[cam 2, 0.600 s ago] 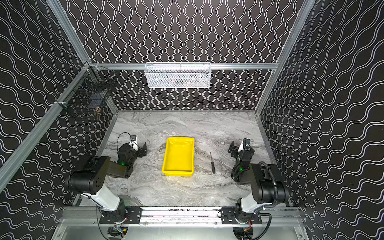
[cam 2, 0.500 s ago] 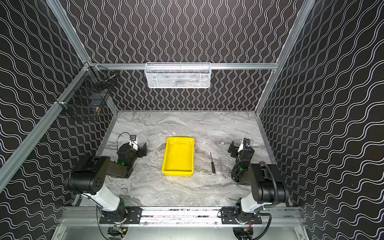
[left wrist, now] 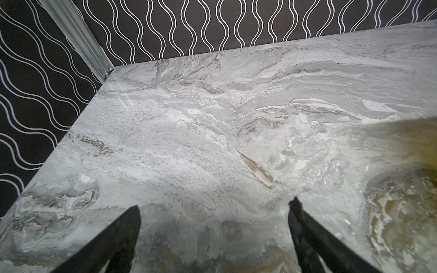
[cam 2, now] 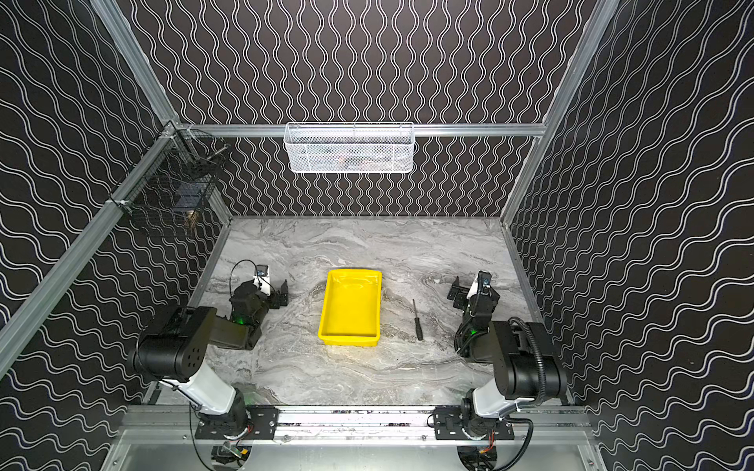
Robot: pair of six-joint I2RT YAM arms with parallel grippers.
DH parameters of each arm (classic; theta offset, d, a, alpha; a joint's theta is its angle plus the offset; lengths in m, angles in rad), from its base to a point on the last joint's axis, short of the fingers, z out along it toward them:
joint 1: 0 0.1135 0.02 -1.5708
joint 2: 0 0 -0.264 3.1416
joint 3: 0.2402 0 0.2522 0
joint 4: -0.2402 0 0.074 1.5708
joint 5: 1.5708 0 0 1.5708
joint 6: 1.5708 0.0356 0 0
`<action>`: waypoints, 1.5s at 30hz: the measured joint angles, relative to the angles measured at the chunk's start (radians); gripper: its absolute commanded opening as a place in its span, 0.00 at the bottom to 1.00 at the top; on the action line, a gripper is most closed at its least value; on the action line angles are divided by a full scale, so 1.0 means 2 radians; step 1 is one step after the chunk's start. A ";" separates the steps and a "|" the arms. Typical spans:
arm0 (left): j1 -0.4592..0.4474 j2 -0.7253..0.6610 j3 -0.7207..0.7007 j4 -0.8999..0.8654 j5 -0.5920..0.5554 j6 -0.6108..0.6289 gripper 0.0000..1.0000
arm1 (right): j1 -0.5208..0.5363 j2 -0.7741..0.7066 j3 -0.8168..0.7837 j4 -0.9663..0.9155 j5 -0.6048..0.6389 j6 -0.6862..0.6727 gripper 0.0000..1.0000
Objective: Put the screwdriver in the bin
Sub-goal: Pick up the screwdriver from the middle-right of the table.
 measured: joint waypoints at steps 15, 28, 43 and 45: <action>-0.001 -0.015 0.001 -0.017 -0.027 -0.002 0.99 | 0.000 0.000 0.000 0.000 0.000 0.000 0.99; -0.030 -0.205 0.119 -0.270 -0.104 -0.110 0.99 | 0.000 -0.104 0.054 -0.128 0.000 0.012 0.99; -0.080 -0.170 0.428 -0.690 0.038 -0.163 0.99 | 0.053 -0.214 0.246 -0.584 -0.123 0.108 0.98; -0.089 -0.165 0.431 -0.708 0.042 -0.142 0.99 | 0.095 -0.208 0.249 -0.621 -0.124 0.112 0.97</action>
